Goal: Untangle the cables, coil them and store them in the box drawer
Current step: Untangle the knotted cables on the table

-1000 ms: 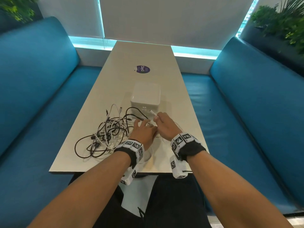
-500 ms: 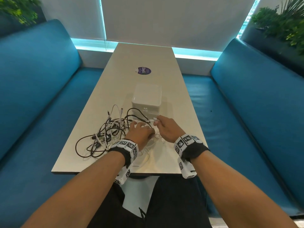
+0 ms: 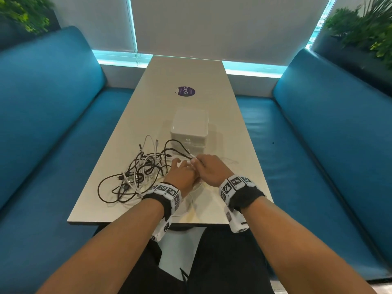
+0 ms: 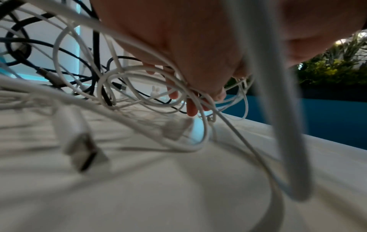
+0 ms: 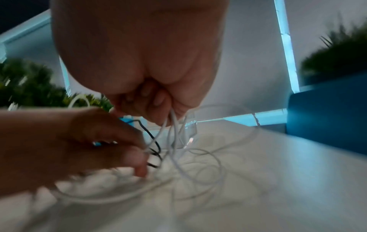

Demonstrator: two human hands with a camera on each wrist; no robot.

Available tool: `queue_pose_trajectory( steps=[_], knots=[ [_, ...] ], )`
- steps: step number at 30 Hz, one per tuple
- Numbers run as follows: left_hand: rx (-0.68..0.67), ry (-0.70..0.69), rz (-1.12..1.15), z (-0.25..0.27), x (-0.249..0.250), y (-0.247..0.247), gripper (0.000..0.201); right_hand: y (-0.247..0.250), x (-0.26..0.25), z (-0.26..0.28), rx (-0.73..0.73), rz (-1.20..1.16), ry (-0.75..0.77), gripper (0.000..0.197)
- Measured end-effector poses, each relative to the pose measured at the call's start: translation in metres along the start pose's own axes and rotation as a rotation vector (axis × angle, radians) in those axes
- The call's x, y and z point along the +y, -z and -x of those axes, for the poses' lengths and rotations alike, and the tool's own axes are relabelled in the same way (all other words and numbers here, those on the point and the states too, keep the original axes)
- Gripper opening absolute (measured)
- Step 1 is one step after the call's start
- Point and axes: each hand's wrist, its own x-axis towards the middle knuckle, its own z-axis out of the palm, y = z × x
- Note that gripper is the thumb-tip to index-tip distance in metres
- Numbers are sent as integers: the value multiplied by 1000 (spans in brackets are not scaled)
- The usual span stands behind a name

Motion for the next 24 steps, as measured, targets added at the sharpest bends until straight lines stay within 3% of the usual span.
queue_pose_trajectory(
  steps=[4, 8, 15, 20, 24],
  knots=[
    [1, 75, -35, 7, -17, -7, 34, 10, 31, 7, -55, 191, -115, 19],
    [-2, 78, -23, 8, -22, -8, 41, 27, 57, 15, -7, 251, -312, 28],
    [-5, 59, -50, -2, 1, -1, 46, 17, 19, 0, 126, 96, -257, 34],
    [8, 36, -77, -4, 0, 2, 39, 5, -1, 0, -18, -134, -227, 27],
    [-12, 52, -63, -1, -5, 3, 32, -2, 6, 3, -120, -91, -281, 23]
  ],
)
